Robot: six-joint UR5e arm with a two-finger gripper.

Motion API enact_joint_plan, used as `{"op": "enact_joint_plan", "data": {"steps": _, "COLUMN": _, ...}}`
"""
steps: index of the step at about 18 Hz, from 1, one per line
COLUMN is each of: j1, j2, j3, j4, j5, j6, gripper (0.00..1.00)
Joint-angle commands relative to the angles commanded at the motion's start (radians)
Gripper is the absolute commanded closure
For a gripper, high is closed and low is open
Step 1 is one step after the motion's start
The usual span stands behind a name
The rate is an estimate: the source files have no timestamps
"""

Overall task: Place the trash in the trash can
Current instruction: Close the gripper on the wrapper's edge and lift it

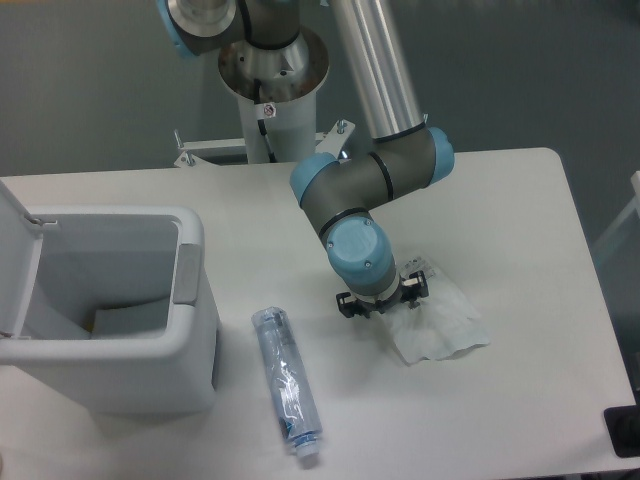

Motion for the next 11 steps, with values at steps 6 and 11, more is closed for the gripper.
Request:
{"op": "enact_joint_plan", "data": {"steps": 6, "j1": 0.000, "j2": 0.002, "j3": -0.002, "j4": -0.002, "j5": -0.003, "j6": -0.006, "gripper": 0.73}}
{"op": "enact_joint_plan", "data": {"steps": 11, "j1": 0.000, "j2": 0.003, "j3": -0.003, "j4": 0.005, "j5": -0.011, "j6": -0.025, "gripper": 0.91}}
